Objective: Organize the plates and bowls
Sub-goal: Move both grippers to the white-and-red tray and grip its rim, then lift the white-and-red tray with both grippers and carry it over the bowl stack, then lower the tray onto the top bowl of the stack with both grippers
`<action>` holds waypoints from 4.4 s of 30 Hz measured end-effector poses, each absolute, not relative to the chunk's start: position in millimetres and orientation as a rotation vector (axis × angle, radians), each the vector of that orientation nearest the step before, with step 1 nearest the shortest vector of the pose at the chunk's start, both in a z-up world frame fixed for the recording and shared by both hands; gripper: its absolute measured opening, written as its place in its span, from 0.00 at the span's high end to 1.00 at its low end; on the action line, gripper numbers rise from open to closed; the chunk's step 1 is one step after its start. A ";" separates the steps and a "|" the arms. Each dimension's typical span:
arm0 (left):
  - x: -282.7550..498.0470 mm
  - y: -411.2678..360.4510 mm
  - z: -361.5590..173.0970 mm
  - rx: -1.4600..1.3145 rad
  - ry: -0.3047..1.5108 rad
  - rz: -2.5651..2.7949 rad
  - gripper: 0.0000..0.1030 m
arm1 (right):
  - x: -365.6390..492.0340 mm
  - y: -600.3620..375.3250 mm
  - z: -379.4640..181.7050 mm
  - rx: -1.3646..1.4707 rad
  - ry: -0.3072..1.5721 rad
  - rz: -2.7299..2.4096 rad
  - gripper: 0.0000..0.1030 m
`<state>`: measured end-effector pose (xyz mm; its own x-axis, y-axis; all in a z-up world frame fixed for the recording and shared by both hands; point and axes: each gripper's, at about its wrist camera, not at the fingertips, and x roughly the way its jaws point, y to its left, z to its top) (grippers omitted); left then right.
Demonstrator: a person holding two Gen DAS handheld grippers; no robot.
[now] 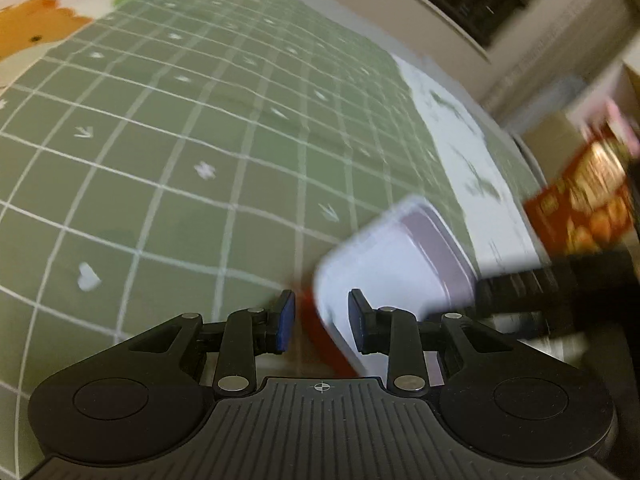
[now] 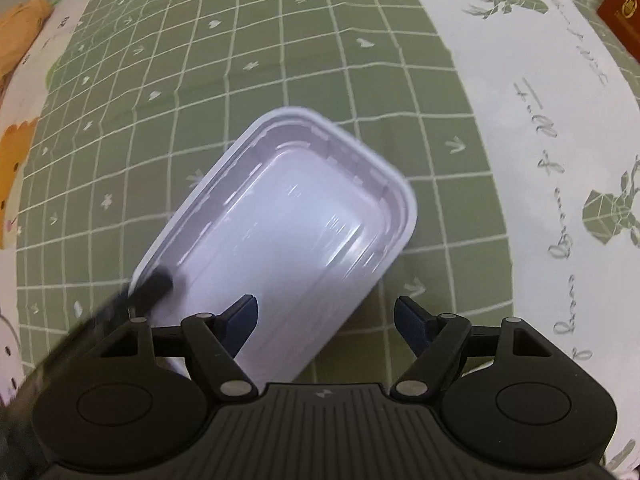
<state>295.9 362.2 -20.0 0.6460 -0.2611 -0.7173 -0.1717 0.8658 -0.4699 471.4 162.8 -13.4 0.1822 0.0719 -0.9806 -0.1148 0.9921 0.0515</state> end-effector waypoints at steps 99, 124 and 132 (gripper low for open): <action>177.0 162.4 66.8 -0.426 0.750 -0.322 0.78 | 290.3 -60.7 102.5 0.036 1.116 0.357 0.59; 182.7 230.1 66.3 -0.531 0.734 -0.272 0.78 | 330.7 -28.9 80.5 0.031 1.139 0.352 0.59; 196.0 228.8 57.9 -0.548 0.762 -0.269 0.78 | 337.0 -34.7 78.9 0.063 1.139 0.351 0.59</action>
<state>196.0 228.8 57.9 0.6987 -0.4209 -0.5785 0.0355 0.8280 -0.5595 337.0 -34.7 78.9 0.3701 0.3047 -0.8776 -0.2414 0.9438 0.2259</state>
